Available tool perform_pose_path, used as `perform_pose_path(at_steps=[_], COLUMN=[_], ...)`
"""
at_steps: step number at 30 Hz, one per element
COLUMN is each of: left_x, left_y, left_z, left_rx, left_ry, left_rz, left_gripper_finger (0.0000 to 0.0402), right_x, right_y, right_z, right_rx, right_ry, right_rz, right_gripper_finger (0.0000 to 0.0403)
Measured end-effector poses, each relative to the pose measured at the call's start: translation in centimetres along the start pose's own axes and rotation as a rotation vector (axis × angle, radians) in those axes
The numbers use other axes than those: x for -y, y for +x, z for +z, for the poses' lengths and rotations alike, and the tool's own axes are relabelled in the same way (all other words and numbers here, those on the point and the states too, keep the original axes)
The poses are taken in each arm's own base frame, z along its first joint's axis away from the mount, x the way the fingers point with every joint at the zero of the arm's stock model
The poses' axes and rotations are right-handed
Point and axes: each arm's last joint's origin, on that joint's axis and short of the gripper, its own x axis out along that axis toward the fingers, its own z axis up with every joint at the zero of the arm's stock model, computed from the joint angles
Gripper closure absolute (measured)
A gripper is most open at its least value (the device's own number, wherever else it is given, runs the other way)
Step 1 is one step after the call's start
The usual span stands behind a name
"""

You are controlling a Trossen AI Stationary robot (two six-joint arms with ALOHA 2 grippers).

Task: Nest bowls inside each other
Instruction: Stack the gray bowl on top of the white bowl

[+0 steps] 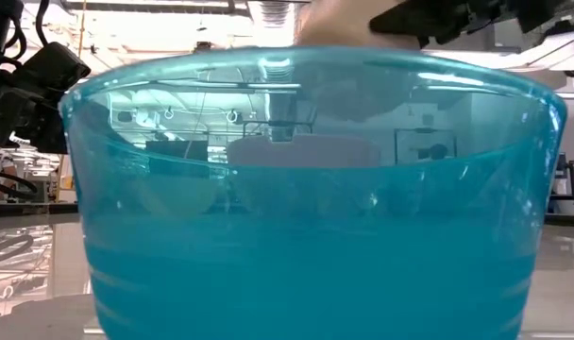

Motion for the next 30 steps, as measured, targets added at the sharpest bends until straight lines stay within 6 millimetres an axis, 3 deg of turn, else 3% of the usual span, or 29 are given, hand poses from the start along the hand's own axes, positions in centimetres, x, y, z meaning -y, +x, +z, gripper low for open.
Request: perform_pose_path(at_steps=[6,11,18,24,30], left_x=[0.0,0.0,0.0,0.0,0.0], left_y=[0.0,0.0,0.0,0.0,0.0], left_z=[0.0,0.0,0.0,0.1,0.6], left_rx=[0.002,0.003,0.003,0.007,0.053], left_ry=[0.069,0.068,0.006,-0.079,-0.308], left_rz=[-0.004,-0.004,-0.005,-0.006,-0.014], left_gripper_finger=[0.0276,0.0276,0.0276,0.0276,0.0276], right_x=[0.7,1.8,2.1,1.6,1.2], right_y=[3.9,7.5,11.9,14.1,14.9], right_z=[-2.5,-2.4,-1.6,-1.4,-1.1], right_rx=[-0.128,-0.253,-0.574,-0.801,-0.841], right_ry=[0.016,-0.033,-0.121,-0.204,-0.209], right_rz=[0.042,0.056,0.071,0.004,0.01], right_gripper_finger=[0.0373,0.0373,0.0372,0.0369,0.0351])
